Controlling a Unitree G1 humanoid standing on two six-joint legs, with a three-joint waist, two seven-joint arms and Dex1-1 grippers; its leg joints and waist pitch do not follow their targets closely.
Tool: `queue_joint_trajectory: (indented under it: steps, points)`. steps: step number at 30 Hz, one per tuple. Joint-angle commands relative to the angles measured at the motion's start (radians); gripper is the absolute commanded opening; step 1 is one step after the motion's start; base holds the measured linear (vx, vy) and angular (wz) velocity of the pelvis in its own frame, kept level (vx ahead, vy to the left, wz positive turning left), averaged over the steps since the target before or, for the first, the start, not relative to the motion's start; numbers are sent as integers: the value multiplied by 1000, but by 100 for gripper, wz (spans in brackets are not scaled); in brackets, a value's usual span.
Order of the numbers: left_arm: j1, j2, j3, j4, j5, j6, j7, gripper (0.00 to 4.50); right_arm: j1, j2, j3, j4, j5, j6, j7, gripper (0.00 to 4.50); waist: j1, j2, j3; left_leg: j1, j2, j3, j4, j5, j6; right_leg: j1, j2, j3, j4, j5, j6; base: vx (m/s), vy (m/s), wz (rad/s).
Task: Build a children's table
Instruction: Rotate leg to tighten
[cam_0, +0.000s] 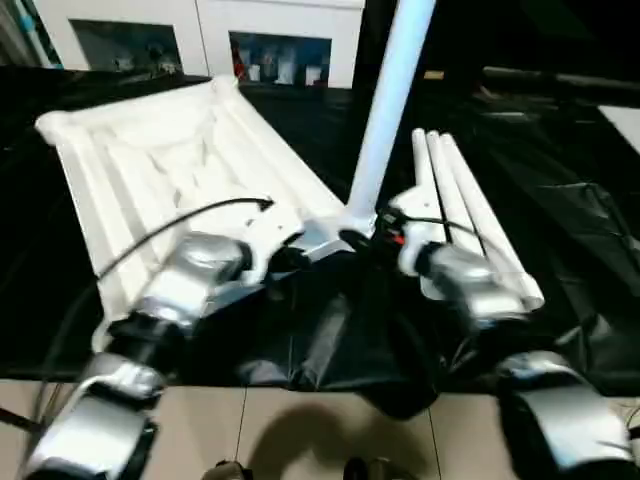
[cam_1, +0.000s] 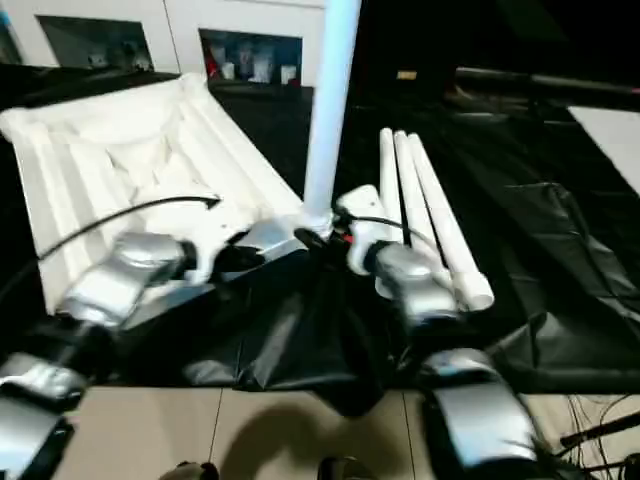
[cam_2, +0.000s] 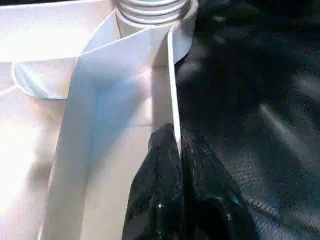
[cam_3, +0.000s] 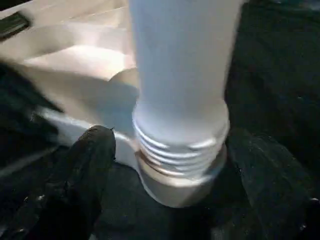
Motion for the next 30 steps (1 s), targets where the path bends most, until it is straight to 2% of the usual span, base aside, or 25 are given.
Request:
queue_joint_trajectory:
  steps: [1, 3, 5, 6, 9, 10, 11, 13, 15, 21, 22, 23, 27, 30]
  points:
    - [38, 8, -25, -44, -49, -68, -116, 0, 19, -20, 17, -40, 19, 1, 77, 390, 3, 7, -75, 2, 19, -6, -40, -25, 152, 78, -52, 47, -32, 113, -298, 0, 0, 0]
    - [55, 24, -18, -68, -70, -73, -155, 0, 30, -32, 29, -66, 30, 1, 119, 390, 5, 12, -72, 7, 23, -1, -39, -20, 176, 74, -49, 46, -29, 151, -323, 0, 0, 0]
    - [64, 29, -14, -76, -77, -79, -168, 0, 35, -37, 36, -80, 32, 1, 140, 390, 7, 11, -70, 9, 26, 0, -39, -26, 176, 74, -50, 45, -29, 137, -324, 0, 0, 0]
    - [79, 31, -3, -90, -95, -89, -182, 0, 42, -42, 48, -100, 30, 0, 175, 390, 9, 11, -66, 9, 28, 1, -41, -58, 166, 73, -53, 45, -34, 72, -320, 0, 0, 0]
    - [90, 28, 7, -102, -110, -79, -182, 0, 46, -45, 62, -109, 21, -9, 207, 390, 10, 10, -57, 11, 29, 2, -46, -112, 138, 69, -56, 48, -46, -44, -294, 0, 0, 0]
    - [94, 33, 2, -104, -104, -81, -180, 0, 48, -46, 65, -113, 20, -10, 218, 390, 11, 12, -55, 12, 29, 1, -49, -136, 119, 68, -58, 49, -52, -97, -280, 0, 0, 0]
    - [101, 38, -3, -101, -93, -89, -172, 0, 50, -45, 69, -119, 21, -10, 234, 390, 10, 8, -53, 12, 28, 1, -50, -149, 105, 67, -57, 50, -55, -130, -266, 0, 0, 0]
    - [106, 38, 0, -98, -94, -96, -167, 0, 51, -44, 71, -124, 23, -7, 245, 390, 8, 9, -53, 11, 27, -1, -51, -162, 93, 67, -58, 52, -58, -160, -250, 0, 0, 0]
    - [109, 39, 3, -99, -99, -97, -168, 0, 49, -45, 74, -122, 21, -9, 250, 390, 7, 8, -54, 11, 25, -1, -51, -156, 89, 67, -58, 52, -58, -159, -242, 0, 0, 0]
    - [113, 38, 13, -92, -88, -102, -173, 0, 43, -53, 79, -111, 17, -12, 266, 390, 5, 10, -57, 11, 24, -1, -48, -116, 109, 68, -55, 51, -50, -90, -259, 0, 0, 0]
    - [113, 39, 15, -94, -87, -100, -175, 0, 42, -53, 77, -110, 19, -10, 268, 390, 5, 4, -57, 10, 24, -1, -47, -113, 114, 69, -56, 51, -49, -91, -259, 0, 0, 0]
    - [114, 39, 16, -95, -87, -98, -176, 0, 40, -52, 76, -108, 20, -8, 269, 364, 5, 5, -57, 9, 24, 0, -47, -116, 115, 69, -56, 51, -50, -101, -258, 0, 0, 0]
    - [114, 42, 13, -94, -86, -100, -175, 0, 37, -48, 70, -98, 22, -9, 273, 351, 5, 6, -58, 10, 24, 0, -47, -115, 113, 68, -56, 51, -51, -110, -255, 0, 0, 0]
    - [115, 42, 12, -92, -85, -102, -176, 0, 37, -45, 73, -87, 20, -16, 272, 314, 5, 4, -59, 10, 23, 0, -45, -110, 116, 69, -56, 51, -49, -102, -256, 0, 0, 0]
